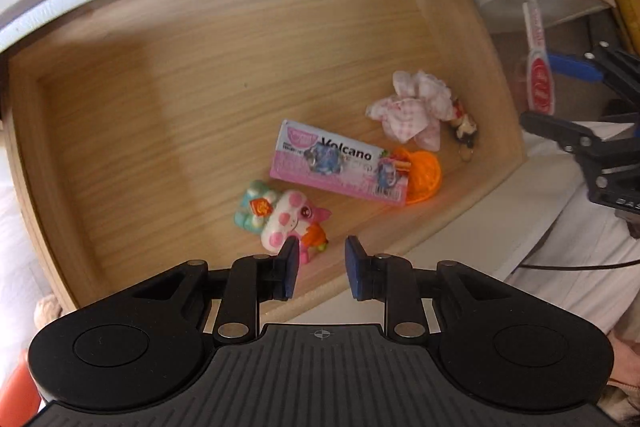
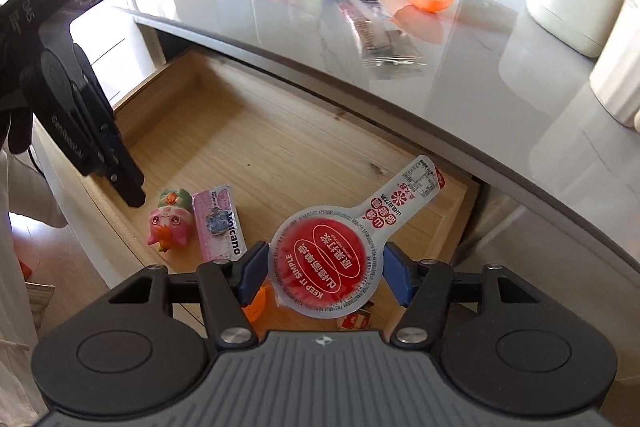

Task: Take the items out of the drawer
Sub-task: 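Grasp the pig figurine in the drawer with the left tool while the right tool holds the cup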

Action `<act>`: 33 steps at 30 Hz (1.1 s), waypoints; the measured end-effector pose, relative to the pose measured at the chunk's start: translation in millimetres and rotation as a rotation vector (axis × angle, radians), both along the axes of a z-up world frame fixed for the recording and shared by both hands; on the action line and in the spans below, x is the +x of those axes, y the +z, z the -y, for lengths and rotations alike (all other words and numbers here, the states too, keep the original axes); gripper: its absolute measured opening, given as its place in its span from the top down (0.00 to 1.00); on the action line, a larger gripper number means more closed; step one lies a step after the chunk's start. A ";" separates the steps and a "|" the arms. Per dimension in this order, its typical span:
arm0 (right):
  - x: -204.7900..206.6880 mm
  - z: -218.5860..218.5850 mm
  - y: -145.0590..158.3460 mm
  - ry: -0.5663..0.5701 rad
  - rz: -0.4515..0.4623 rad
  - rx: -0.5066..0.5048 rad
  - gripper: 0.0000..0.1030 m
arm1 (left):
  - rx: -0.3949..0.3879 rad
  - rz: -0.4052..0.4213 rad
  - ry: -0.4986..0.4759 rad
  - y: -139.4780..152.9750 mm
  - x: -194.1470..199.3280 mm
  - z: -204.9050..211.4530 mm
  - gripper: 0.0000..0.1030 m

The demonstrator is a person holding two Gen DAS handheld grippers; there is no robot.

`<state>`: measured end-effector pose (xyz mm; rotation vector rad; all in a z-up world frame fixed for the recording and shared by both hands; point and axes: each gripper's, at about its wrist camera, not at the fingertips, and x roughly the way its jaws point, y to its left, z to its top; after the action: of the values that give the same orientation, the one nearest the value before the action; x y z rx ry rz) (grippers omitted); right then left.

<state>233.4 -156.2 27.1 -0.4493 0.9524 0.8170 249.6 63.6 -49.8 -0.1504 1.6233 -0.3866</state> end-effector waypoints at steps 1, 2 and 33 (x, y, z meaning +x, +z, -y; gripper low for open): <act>3.2 6.8 4.2 -0.011 -0.004 0.019 0.40 | 0.017 -0.038 0.027 -6.2 1.2 -0.3 0.74; 4.0 10.8 6.5 -0.019 -0.005 0.032 0.40 | 0.033 -0.073 0.054 -12.1 2.6 -0.7 0.74; 2.8 15.9 30.9 -0.034 0.053 0.141 0.40 | 0.244 0.447 -0.449 -2.7 -9.0 52.5 0.73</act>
<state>236.2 -172.1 58.1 -0.3301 0.8452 0.8312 240.6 11.1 -52.5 0.4653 1.2359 -0.5174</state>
